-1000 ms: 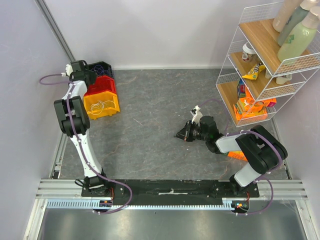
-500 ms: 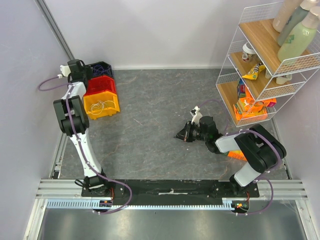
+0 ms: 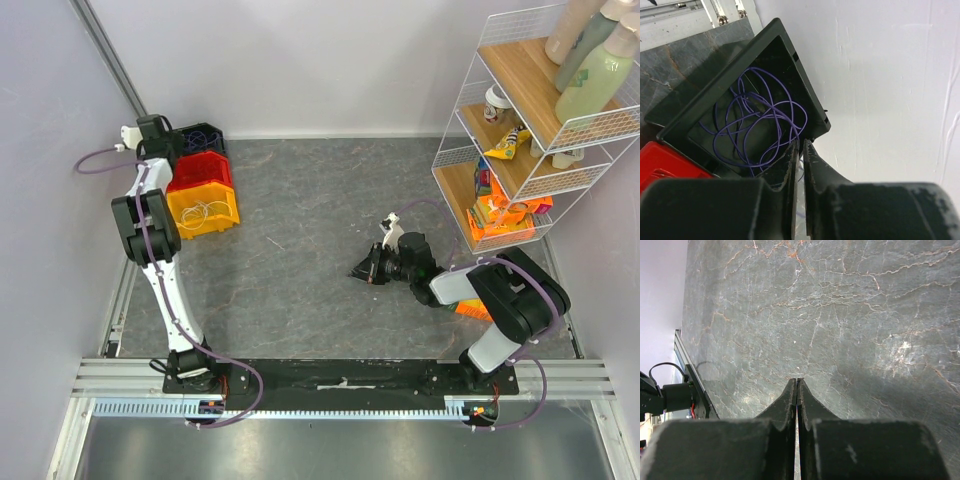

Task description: Untangle the cables

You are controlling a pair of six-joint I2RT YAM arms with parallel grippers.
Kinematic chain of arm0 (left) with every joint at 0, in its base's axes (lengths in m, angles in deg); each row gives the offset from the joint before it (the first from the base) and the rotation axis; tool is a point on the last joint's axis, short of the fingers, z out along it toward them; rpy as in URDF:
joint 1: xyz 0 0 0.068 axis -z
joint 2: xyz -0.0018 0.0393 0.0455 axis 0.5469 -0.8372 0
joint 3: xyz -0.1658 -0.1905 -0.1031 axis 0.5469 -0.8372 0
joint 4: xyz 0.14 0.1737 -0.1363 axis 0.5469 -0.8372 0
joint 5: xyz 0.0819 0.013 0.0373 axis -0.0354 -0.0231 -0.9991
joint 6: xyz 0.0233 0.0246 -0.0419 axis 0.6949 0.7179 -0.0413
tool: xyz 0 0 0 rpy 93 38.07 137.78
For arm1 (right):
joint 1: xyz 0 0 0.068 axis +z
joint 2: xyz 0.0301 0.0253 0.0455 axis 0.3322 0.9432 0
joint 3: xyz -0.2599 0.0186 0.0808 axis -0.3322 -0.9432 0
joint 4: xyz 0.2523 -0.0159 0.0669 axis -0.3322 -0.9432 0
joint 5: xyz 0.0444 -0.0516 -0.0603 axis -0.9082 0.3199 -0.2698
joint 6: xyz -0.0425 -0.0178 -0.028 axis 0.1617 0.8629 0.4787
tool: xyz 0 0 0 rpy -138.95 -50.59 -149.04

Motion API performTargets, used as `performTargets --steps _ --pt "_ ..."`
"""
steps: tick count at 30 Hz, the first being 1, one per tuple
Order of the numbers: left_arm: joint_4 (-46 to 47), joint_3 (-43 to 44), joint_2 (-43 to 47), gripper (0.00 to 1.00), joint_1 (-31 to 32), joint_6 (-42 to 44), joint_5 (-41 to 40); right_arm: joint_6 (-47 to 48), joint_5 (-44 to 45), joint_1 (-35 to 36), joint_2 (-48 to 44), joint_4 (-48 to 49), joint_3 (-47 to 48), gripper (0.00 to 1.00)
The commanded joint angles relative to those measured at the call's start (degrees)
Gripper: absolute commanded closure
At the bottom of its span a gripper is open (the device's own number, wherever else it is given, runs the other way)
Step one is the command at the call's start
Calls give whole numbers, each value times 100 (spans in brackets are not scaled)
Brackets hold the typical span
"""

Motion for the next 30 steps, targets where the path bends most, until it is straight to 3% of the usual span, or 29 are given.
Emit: performTargets --steps 1,9,13,19,26,30 --pt "-307 315 236 81 -26 297 -14 35 -30 6 7 242 155 97" --pt "-483 87 755 60 -26 192 109 53 -30 6 -55 268 102 97" --pt "-553 -10 984 41 -27 25 258 53 -39 6 -64 277 94 97" --pt "-607 -431 1449 41 -9 -335 705 53 -4 15 -116 295 59 97" --pt "376 -2363 2740 41 438 -652 1268 140 426 15 -537 -73 -29 96" --pt "1045 -3576 3671 41 1000 -495 1392 281 1058 24 -1055 -1099 32 95"
